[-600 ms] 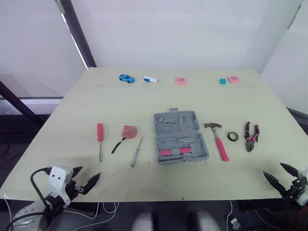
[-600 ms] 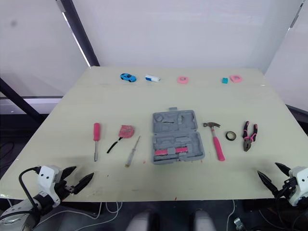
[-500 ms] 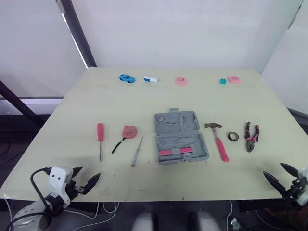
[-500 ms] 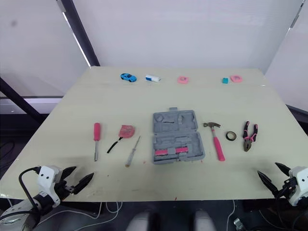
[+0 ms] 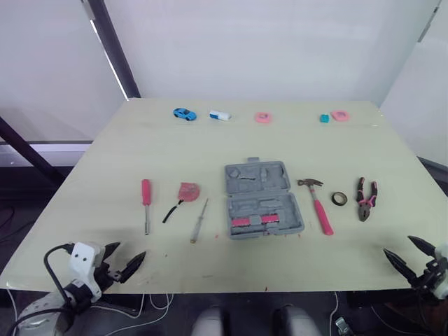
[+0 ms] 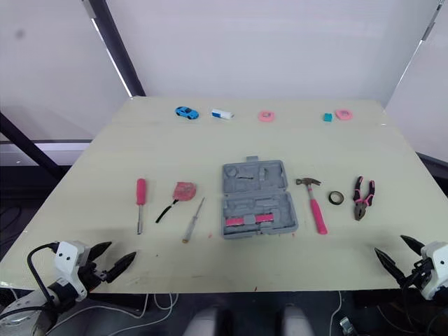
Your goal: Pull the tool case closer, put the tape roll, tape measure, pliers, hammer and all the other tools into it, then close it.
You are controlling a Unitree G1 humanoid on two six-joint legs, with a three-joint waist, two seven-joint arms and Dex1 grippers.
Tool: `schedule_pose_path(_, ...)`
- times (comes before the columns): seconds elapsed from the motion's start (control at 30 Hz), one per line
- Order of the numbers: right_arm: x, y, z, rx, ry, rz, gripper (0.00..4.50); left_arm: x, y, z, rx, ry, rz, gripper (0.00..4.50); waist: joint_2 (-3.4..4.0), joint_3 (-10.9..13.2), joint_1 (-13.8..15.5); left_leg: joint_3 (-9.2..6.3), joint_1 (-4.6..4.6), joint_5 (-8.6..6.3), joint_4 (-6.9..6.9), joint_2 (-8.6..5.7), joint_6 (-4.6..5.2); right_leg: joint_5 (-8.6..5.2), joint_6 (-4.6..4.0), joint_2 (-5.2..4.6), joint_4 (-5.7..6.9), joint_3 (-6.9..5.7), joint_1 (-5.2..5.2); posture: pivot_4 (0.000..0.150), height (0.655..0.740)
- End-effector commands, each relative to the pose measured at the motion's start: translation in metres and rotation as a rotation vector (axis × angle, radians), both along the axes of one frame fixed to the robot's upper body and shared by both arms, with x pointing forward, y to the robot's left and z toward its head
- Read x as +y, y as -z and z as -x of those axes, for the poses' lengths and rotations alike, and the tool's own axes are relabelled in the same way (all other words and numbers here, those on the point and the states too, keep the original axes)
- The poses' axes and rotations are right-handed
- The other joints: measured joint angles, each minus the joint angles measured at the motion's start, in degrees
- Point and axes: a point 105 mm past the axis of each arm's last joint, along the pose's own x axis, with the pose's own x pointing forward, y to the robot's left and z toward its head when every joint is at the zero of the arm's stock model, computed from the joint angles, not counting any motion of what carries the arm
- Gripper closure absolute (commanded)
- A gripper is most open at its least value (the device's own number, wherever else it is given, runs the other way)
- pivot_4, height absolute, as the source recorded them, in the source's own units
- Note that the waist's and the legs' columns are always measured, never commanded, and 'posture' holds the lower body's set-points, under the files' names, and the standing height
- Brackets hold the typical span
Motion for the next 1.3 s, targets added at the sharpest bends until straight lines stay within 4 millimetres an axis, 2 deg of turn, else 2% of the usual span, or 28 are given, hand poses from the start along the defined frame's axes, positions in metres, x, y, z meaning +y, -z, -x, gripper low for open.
schedule_pose_path(0.03,0.0,-0.021,-0.004,-0.058,-0.031,0.043,0.0,-0.006,-0.009,-0.003,-0.027,0.053,-0.006,0.04,0.01,0.0,0.02,0.0,0.0,0.0,0.0,0.0,0.0,0.0,0.0,0.0,0.0,0.0,0.0,0.15,0.74)
schedule_pose_path(0.17,0.006,-0.026,-0.007,-0.074,-0.038,0.032,0.0,0.0,-0.017,-0.008,-0.046,0.052,-0.002,0.04,0.0,-0.01,0.07,-0.02,-0.01,0.0,0.0,0.0,0.0,0.0,0.0,0.02,0.0,-0.02,0.0,0.15,0.74)
schedule_pose_path(0.3,0.011,-0.031,-0.015,-0.07,-0.052,0.006,0.0,-0.006,-0.024,-0.018,-0.061,0.087,0.0,0.04,0.0,-0.01,0.08,0.0,-0.01,0.0,0.0,0.0,0.0,0.0,0.0,0.0,-0.01,-0.01,0.0,0.15,0.74)
schedule_pose_path(0.4,0.019,-0.045,-0.026,-0.1,-0.072,-0.052,0.0,-0.008,-0.034,-0.023,-0.047,0.134,-0.017,0.04,0.0,-0.01,-0.09,-0.02,-0.01,0.0,0.01,0.0,0.0,0.01,0.0,0.02,0.02,-0.02,0.0,0.15,0.74)
schedule_pose_path(0.57,0.034,-0.058,-0.042,-0.09,-0.145,-0.04,0.0,-0.012,-0.043,-0.031,-0.021,0.215,-0.042,0.04,0.02,-0.01,-0.02,-0.02,0.0,0.0,0.01,0.06,0.0,0.01,-0.01,0.08,0.03,-0.02,-0.01,0.15,0.74)
schedule_pose_path(0.7,0.056,-0.071,-0.063,-0.078,-0.266,-0.025,0.0,-0.026,-0.057,-0.051,-0.033,0.302,-0.027,0.04,0.02,-0.01,0.1,0.0,-0.04,0.0,0.01,0.02,0.0,0.01,0.0,0.06,0.0,-0.03,-0.01,0.15,0.74)
schedule_pose_path(0.8,0.065,-0.076,-0.077,-0.082,-0.304,-0.021,0.0,-0.034,-0.06,-0.059,-0.031,0.347,-0.032,0.04,0.02,-0.01,0.06,0.0,-0.04,0.01,0.04,-0.08,0.0,0.02,0.01,0.09,0.02,-0.05,-0.01,0.15,0.74)
schedule_pose_path(1.0,0.09,-0.082,-0.125,-0.062,-0.378,0.068,0.0,-0.071,-0.071,-0.096,-0.056,0.508,-0.041,0.04,0.02,0.02,-0.03,0.12,-0.08,0.01,0.06,-0.32,0.01,0.09,0.12,0.11,0.05,-0.07,-0.01,0.15,0.74)
schedule_pose_path(1.03,0.095,-0.081,-0.132,-0.052,-0.391,0.081,0.49,-0.078,-0.073,-0.102,-0.06,0.536,-0.041,0.26,0.02,0.02,-0.03,0.15,-0.1,0.01,0.07,-0.32,0.01,0.12,0.17,0.12,0.05,-0.08,0.0,0.15,0.74)
schedule_pose_path(1.07,0.1,-0.081,-0.138,-0.048,-0.402,0.095,0.73,-0.085,-0.076,-0.108,-0.066,0.562,-0.039,0.54,0.02,0.02,-0.02,0.15,-0.1,0.01,0.07,-0.32,0.01,0.14,0.21,0.13,0.07,-0.08,0.0,0.15,0.74)
schedule_pose_path(1.1,0.105,-0.081,-0.144,-0.043,-0.415,0.109,1.18,-0.091,-0.078,-0.113,-0.069,0.587,-0.04,0.81,0.01,0.02,0.01,0.14,-0.13,0.01,0.07,-0.33,0.01,0.15,0.23,0.14,0.05,-0.09,-0.01,0.15,0.74)
schedule_pose_path(1.3,0.132,-0.077,-0.161,-0.009,-0.514,0.175,4.23,-0.112,-0.073,-0.128,-0.029,0.687,-0.075,3.76,0.02,0.02,-0.08,0.05,-0.31,0.01,0.04,-0.35,0.01,0.15,0.26,0.16,-0.02,-0.15,-0.08,0.15,0.74)
